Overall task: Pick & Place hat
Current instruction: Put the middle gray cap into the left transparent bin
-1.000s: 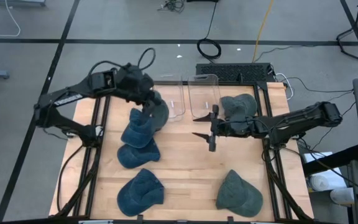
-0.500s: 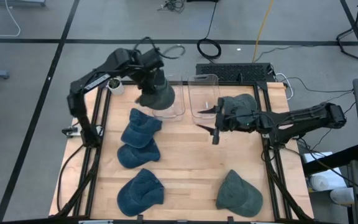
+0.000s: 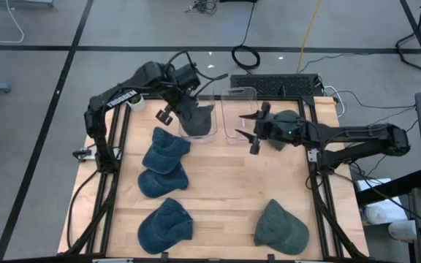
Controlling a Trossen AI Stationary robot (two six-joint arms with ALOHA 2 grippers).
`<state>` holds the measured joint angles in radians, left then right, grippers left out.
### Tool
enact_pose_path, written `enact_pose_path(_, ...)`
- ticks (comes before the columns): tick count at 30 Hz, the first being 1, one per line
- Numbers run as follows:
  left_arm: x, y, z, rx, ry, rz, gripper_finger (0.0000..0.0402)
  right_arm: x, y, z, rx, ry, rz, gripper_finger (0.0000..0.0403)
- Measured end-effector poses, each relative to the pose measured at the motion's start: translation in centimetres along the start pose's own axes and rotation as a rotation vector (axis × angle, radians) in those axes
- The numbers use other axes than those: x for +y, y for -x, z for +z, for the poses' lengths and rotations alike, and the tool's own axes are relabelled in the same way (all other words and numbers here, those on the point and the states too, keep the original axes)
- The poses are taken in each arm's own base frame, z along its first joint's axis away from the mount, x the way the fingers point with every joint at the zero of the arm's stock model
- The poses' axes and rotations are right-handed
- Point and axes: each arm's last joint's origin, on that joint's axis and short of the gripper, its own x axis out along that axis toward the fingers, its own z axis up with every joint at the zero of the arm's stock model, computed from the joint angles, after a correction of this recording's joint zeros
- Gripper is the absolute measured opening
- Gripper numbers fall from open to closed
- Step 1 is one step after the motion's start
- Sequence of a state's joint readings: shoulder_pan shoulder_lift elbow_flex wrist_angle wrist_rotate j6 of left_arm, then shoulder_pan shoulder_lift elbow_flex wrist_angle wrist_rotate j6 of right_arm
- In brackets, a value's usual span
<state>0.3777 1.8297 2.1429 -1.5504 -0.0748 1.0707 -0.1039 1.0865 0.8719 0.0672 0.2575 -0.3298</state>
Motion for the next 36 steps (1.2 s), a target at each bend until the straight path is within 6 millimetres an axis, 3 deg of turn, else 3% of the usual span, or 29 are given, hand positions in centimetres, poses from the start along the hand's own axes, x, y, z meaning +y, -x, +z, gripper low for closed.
enact_pose_path(8, 0.0, 0.2, 1.4, 0.066, -0.009, 0.118, 0.0028, -0.2, -0.1, -0.4, 0.031, 0.001, -0.004, 0.0213)
enact_pose_path(16, -0.1, -0.6, 2.1, 0.074, -0.001, 0.107, 0.0027, -0.2, -0.1, -0.4, 0.032, -0.008, -0.003, 0.0212)
enact_pose_path(36, 1.9, -6.3, 2.4, 0.201, 0.165, 0.026, 0.0038, -0.2, -0.1, -0.6, 0.053, 0.003, 0.001, 0.0212)
